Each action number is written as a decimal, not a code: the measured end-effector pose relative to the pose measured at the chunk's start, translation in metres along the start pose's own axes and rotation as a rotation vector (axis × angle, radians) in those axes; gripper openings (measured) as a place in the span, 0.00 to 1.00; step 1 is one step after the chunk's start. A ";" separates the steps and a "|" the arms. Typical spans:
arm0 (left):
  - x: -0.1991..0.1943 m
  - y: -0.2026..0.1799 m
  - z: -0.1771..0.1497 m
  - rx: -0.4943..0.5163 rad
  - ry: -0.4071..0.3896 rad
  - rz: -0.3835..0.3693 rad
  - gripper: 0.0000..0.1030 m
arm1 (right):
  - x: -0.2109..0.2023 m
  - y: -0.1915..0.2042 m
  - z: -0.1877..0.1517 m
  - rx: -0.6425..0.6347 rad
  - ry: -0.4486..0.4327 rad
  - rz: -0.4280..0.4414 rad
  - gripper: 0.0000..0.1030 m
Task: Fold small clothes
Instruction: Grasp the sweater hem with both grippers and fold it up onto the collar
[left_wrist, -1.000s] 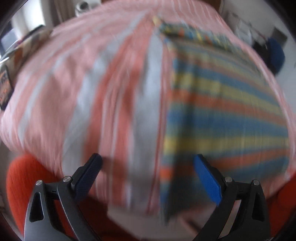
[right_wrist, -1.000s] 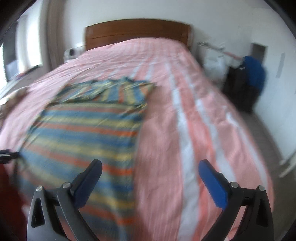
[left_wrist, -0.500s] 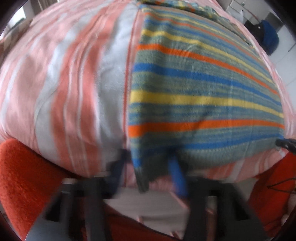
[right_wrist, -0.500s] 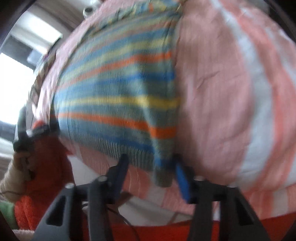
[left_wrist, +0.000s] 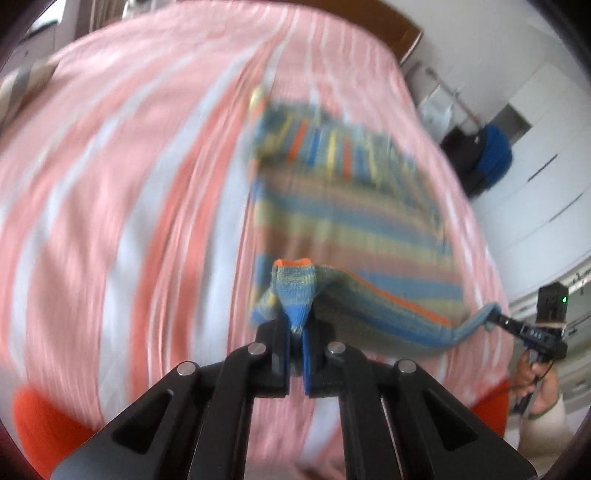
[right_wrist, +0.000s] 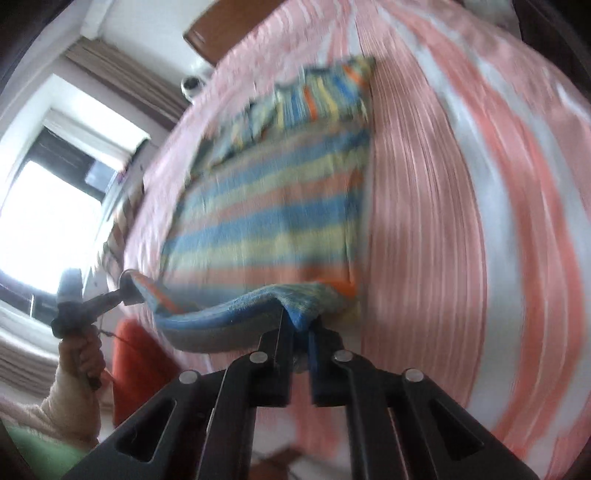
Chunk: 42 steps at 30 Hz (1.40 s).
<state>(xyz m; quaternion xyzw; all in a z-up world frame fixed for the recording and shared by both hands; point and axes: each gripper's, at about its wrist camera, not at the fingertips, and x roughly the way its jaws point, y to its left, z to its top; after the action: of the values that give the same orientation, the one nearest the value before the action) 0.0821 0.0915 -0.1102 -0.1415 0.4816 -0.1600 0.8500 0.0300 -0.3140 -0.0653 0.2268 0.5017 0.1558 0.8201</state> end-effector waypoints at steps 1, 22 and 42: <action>0.007 -0.004 0.019 0.012 -0.026 0.005 0.02 | 0.002 0.000 0.018 -0.004 -0.029 -0.004 0.06; 0.118 0.065 0.232 -0.111 -0.153 0.118 0.60 | 0.105 -0.069 0.283 0.094 -0.217 -0.017 0.38; 0.081 0.011 0.091 0.282 -0.067 0.142 0.78 | 0.201 0.109 0.291 -0.111 -0.060 0.210 0.52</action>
<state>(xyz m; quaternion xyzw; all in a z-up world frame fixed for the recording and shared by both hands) 0.2015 0.0762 -0.1318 0.0087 0.4346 -0.1607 0.8861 0.3768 -0.1875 -0.0445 0.2371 0.4409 0.2614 0.8253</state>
